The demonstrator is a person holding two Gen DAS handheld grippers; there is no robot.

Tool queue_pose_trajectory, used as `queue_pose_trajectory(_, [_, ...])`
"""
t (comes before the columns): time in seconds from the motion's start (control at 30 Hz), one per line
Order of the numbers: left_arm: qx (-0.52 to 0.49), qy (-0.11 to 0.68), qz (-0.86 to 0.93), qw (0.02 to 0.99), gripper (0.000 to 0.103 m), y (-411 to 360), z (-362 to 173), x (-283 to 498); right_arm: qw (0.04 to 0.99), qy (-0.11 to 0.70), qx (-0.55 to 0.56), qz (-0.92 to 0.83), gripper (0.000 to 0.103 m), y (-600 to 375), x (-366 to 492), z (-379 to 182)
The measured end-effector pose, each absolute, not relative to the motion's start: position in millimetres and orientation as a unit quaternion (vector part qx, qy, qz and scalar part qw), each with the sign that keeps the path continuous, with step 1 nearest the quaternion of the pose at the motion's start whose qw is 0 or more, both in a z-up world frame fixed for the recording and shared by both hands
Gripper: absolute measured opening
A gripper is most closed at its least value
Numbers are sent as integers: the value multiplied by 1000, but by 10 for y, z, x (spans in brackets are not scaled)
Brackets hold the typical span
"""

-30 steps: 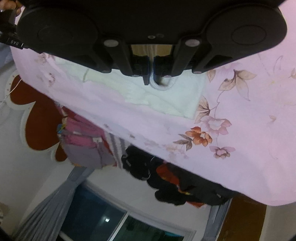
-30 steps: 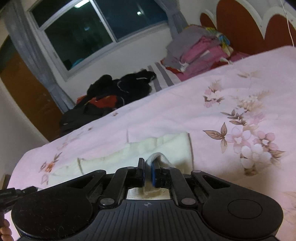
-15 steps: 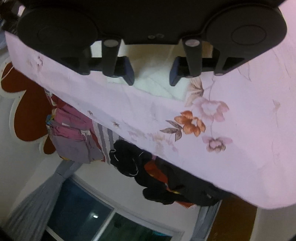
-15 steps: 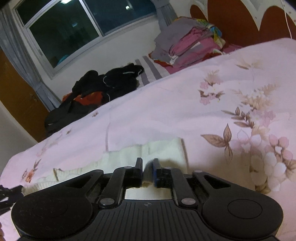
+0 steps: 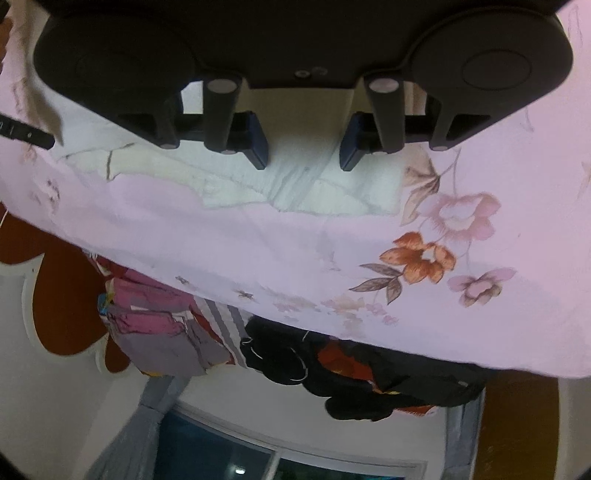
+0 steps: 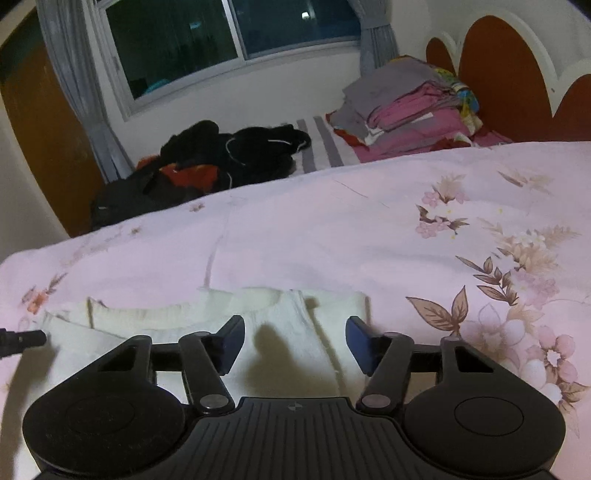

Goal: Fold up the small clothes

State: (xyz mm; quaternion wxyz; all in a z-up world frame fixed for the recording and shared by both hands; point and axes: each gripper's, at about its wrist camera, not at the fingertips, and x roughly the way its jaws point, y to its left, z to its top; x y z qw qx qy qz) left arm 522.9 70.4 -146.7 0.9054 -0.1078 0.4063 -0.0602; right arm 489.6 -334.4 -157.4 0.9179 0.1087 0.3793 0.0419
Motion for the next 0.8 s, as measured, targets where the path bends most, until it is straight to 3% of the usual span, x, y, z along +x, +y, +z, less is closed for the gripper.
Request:
queue_pose_trajectory(0.07, [-98,406,-70,906,38,680,-1486,5249,917,384,98,51,60,-3323,4924,-1603])
queue_pose_trajectory(0.13, [-90,406,-75,906,30,663,-1504,5254,914,391,86,65,43,-3301,4960,-1639])
queue_pose_trajectory(0.17, [-88,405,-78,907,16,657,-1510,5253,911,397,84,72,28,-3306,4981,-1662])
queue_pose_trajectory(0.2, [-87,407,-82,906,5,656,-1519,5251,909,401,81,76,23,-3297,4994,-1682])
queue_pose_trajectory(0.23, [-86,406,-85,906,5,654,-1524,5249,910,400,77,78,22,-3284,4995,-1691])
queue_pose_trajectory(0.3, [-80,399,-90,909,4,649,-1516,5219,910,398,73,84,6,-3279,4993,-1698])
queue_pose_trajectory(0.6, [-113,341,-59,931,3,714,-1331,5192,942,324,68,59,3,-3270,4970,-1499])
queue_pose_trajectory(0.8, [-70,372,-39,925,5,620,-1543,5259,921,382,68,44,3,-3269,5146,-1769])
